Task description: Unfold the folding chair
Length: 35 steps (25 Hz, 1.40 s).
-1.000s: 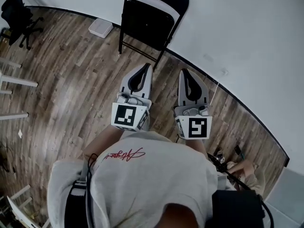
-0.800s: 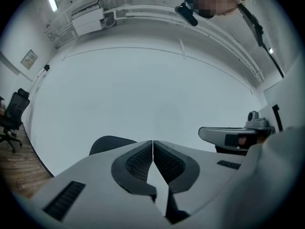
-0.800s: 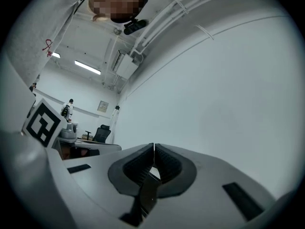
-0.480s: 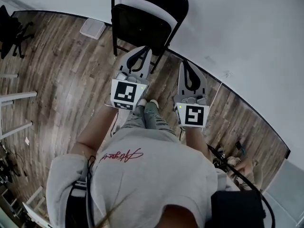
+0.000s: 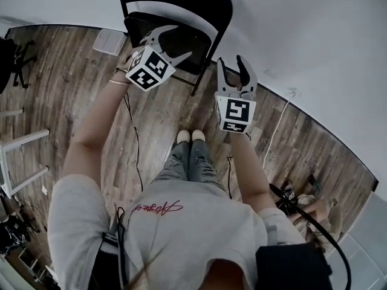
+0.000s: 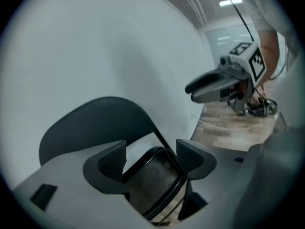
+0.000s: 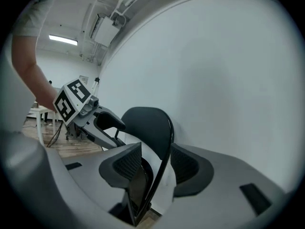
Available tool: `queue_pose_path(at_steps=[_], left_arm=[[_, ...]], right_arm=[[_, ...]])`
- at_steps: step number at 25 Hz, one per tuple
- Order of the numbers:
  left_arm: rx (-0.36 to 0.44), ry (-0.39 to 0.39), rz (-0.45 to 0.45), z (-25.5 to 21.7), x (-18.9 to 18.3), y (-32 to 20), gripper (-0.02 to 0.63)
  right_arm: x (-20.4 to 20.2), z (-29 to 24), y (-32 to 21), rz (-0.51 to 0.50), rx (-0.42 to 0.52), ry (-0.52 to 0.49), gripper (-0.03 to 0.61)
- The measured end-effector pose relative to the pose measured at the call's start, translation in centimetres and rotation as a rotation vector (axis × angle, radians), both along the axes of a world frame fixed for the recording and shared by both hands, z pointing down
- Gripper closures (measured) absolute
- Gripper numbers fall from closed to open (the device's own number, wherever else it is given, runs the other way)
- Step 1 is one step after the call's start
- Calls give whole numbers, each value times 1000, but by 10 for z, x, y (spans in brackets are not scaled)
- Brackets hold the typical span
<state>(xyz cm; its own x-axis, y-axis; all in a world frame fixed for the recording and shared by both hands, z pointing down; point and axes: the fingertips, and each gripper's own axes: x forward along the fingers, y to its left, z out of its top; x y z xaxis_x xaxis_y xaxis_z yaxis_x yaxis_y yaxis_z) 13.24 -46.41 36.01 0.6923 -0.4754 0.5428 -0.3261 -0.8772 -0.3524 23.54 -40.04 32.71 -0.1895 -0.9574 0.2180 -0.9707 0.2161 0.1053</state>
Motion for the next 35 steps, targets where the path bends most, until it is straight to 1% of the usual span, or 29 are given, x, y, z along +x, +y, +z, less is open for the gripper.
queue_pose_path(at_steps=[3, 5, 8, 11, 13, 14, 15, 18, 22, 23, 24, 25, 28, 31, 35], left_arm=[[0, -274, 113, 54, -4, -38, 287], [-13, -414, 157, 84, -8, -60, 287], [-25, -555, 228, 110, -6, -81, 287], [-23, -710, 349, 131, -5, -86, 287], [-26, -817, 433, 148, -6, -85, 287], [-28, -852, 462, 156, -7, -84, 287], [-31, -874, 481, 162, -7, -84, 287], [-19, -898, 508, 170, -5, -88, 290], [49, -1005, 579, 187, -6, -92, 291], [55, -1011, 579, 191, -5, -93, 300], [55, -1002, 569, 194, -3, -94, 335], [53, -984, 555, 194, 0, -95, 384], [70, -935, 520, 191, 5, -98, 421], [91, -923, 492, 188, 5, -98, 431], [106, -924, 486, 186, 3, -92, 433]], right_arm=[[10, 35, -31, 49, -63, -8, 399], [16, 58, -49, 83, -110, -36, 397], [23, 86, -72, 118, -176, -83, 397], [25, 109, -93, 132, -231, -125, 396], [24, 121, -105, 134, -260, -127, 396], [22, 127, -110, 131, -270, -122, 396], [20, 131, -115, 128, -277, -114, 396], [18, 140, -129, 124, -292, -93, 396], [17, 147, -140, 127, -297, -74, 396], [15, 147, -143, 122, -293, -56, 400], [14, 147, -145, 119, -289, -41, 431], [13, 147, -147, 118, -285, -36, 439], [14, 146, -149, 131, -269, -39, 446], [14, 144, -149, 140, -259, -18, 446], [14, 144, -147, 115, -263, -9, 446]])
